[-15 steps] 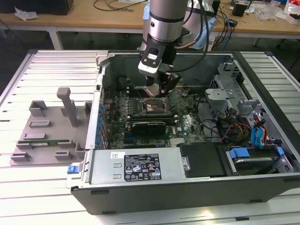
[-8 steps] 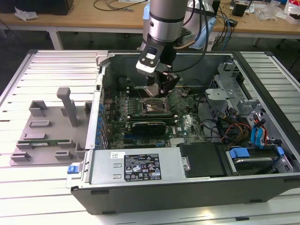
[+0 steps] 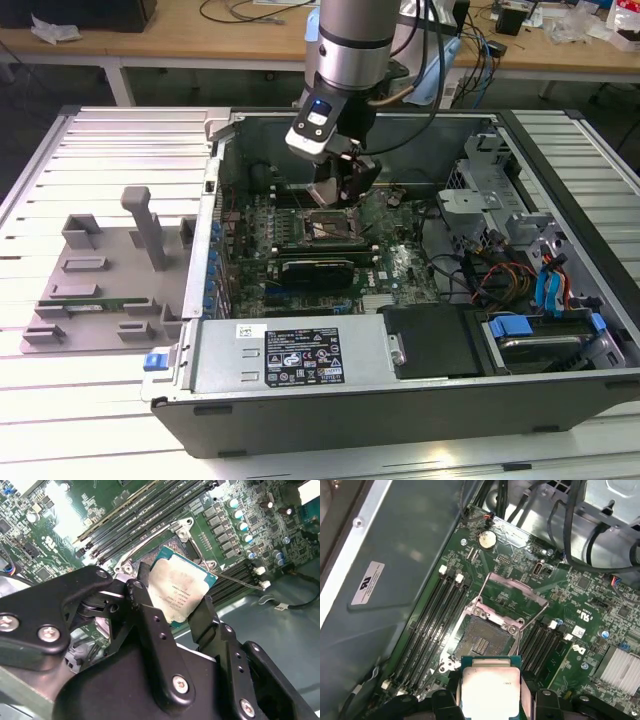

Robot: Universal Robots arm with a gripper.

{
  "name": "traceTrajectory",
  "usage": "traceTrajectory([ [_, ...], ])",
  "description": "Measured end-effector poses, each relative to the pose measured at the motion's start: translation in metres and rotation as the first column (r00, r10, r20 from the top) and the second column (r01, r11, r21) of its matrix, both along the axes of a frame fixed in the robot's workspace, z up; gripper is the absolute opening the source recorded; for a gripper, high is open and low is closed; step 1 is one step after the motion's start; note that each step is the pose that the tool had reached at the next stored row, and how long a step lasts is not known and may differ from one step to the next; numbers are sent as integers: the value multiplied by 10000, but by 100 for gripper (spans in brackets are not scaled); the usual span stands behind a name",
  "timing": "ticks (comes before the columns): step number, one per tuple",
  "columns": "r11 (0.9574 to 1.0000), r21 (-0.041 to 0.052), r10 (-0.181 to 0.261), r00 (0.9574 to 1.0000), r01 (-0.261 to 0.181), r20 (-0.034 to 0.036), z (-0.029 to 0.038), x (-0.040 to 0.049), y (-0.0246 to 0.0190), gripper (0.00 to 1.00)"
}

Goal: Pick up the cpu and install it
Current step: 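Place the cpu into insertion slot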

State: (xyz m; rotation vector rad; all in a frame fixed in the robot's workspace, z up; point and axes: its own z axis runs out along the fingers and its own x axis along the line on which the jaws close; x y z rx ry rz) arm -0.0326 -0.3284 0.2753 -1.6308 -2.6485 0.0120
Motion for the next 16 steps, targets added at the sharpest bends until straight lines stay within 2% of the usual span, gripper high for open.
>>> traceTrajectory([
  [9,9962,0,-866,9962,866,0,-6,0,0,55],
  [16,9887,0,-1497,9887,1497,0,-9,0,0,55],
])
